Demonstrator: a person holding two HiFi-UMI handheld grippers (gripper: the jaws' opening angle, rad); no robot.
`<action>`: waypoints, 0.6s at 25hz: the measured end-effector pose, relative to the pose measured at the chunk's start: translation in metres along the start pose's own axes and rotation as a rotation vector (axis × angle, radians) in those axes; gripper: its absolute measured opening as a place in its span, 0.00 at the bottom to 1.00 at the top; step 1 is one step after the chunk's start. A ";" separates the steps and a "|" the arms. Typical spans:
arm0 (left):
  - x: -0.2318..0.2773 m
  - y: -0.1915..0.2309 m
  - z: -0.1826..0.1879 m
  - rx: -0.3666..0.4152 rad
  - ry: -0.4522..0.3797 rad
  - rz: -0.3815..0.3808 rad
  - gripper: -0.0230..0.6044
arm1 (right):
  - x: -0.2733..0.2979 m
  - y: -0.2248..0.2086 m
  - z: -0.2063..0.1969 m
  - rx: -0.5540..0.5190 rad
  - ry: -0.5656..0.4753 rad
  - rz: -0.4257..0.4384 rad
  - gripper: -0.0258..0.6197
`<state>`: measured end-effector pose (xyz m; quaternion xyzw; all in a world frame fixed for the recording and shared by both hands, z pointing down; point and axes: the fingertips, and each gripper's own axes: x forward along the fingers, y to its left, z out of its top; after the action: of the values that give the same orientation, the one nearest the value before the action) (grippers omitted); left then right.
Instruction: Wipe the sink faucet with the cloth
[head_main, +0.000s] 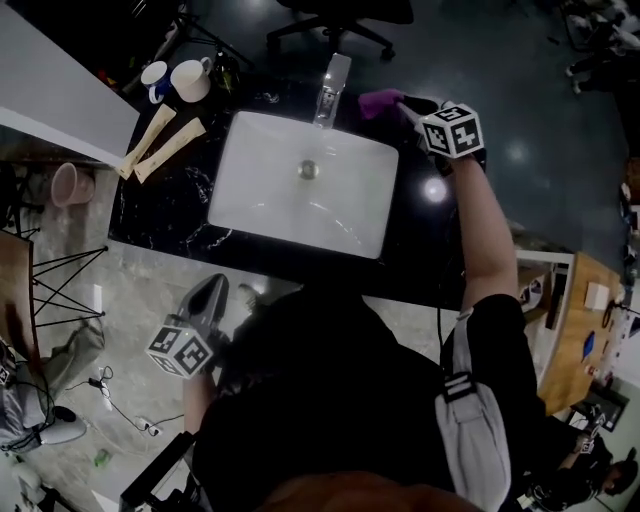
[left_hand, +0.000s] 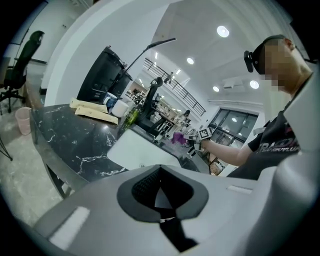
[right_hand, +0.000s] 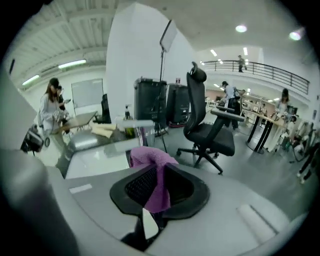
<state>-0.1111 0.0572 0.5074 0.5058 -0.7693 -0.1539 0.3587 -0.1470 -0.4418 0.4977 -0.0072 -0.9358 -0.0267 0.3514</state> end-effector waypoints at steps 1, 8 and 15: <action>-0.002 0.001 0.001 -0.001 -0.005 -0.007 0.02 | -0.013 0.002 0.023 0.028 -0.061 0.007 0.14; -0.010 0.000 0.009 0.015 -0.038 -0.015 0.02 | -0.022 0.065 0.127 -0.077 -0.210 0.123 0.14; -0.028 0.005 0.003 -0.016 -0.077 0.057 0.02 | 0.048 0.071 0.118 -0.290 -0.036 0.046 0.14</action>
<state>-0.1104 0.0836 0.4972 0.4747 -0.7954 -0.1691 0.3369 -0.2582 -0.3644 0.4434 -0.0799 -0.9278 -0.1534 0.3306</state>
